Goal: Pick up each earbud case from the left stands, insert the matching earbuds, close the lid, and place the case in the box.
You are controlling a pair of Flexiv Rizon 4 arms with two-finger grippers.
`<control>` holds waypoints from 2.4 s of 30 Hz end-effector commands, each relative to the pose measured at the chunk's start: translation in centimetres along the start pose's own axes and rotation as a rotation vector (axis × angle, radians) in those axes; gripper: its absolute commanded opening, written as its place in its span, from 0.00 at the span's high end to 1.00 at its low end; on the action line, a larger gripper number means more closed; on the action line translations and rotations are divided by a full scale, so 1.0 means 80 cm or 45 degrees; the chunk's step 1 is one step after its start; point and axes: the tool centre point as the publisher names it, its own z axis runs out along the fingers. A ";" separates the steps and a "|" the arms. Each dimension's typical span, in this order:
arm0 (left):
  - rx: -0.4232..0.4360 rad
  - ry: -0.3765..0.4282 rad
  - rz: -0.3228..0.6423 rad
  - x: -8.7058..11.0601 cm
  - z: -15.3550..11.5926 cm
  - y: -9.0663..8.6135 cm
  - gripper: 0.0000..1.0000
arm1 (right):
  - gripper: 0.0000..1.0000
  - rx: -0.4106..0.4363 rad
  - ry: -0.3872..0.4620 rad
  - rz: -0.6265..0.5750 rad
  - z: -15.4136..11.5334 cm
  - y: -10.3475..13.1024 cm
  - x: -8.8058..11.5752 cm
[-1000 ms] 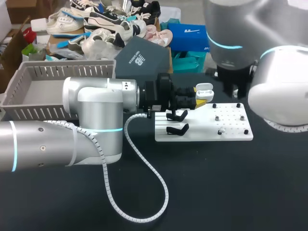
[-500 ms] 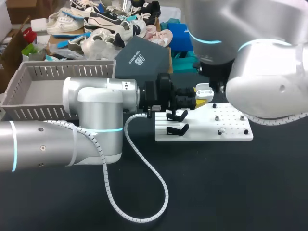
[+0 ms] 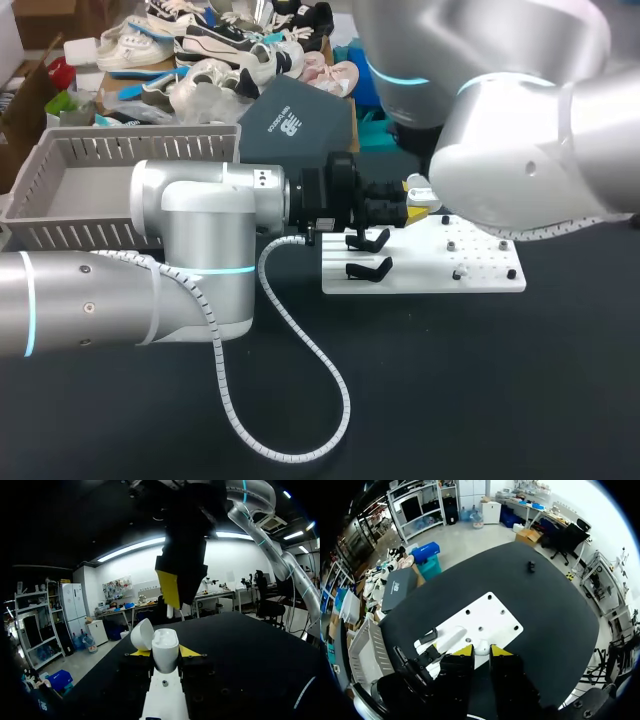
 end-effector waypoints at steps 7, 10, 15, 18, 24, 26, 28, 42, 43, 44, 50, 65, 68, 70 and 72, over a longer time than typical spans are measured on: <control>-0.002 -0.005 0.002 0.001 0.000 0.000 1.00 | 1.00 -0.013 -0.008 0.003 0.001 0.005 -0.004; -0.002 -0.005 0.002 0.001 0.000 0.000 1.00 | 1.00 -0.017 -0.012 0.004 0.000 0.006 -0.004; -0.002 -0.005 0.002 0.001 0.000 0.000 1.00 | 1.00 -0.035 -0.018 -0.001 -0.002 0.007 -0.003; -0.002 -0.005 0.002 0.001 0.000 0.000 1.00 | 1.00 -0.041 -0.016 -0.007 -0.003 0.008 -0.002; -0.002 -0.005 0.002 0.001 0.000 0.000 1.00 | 1.00 -0.033 -0.017 -0.018 -0.004 0.009 0.002; -0.002 -0.005 0.002 0.001 0.000 0.000 1.00 | 1.00 -0.028 -0.014 -0.025 -0.003 0.012 0.004; -0.002 -0.005 0.002 0.001 0.000 0.000 1.00 | 1.00 -0.027 -0.011 -0.027 -0.002 0.013 0.006; -0.002 -0.005 0.002 0.001 0.000 0.000 1.00 | 1.00 -0.026 0.008 -0.031 0.007 0.019 0.011; -0.002 -0.005 0.002 0.001 0.000 0.000 1.00 | 1.00 -0.026 0.009 -0.030 0.007 0.019 0.011; -0.002 -0.005 0.002 0.001 0.000 0.000 1.00 | 1.00 -0.026 0.010 -0.028 0.007 0.019 0.012; -0.002 -0.005 0.002 0.001 0.000 0.000 1.00 | 1.00 -0.028 0.014 -0.025 0.009 0.018 0.011; -0.002 -0.005 0.002 0.001 0.000 0.000 1.00 | 1.00 -0.024 0.006 -0.032 0.010 0.018 0.007; -0.002 -0.005 0.002 0.001 0.000 0.000 1.00 | 1.00 -0.025 0.010 -0.034 0.011 0.019 0.007; -0.002 -0.005 0.002 0.001 0.000 0.000 1.00 | 1.00 -0.027 0.013 -0.031 0.012 0.019 0.006; -0.002 -0.005 0.002 0.001 0.000 0.000 1.00 | 1.00 -0.029 0.015 -0.030 0.013 0.019 0.005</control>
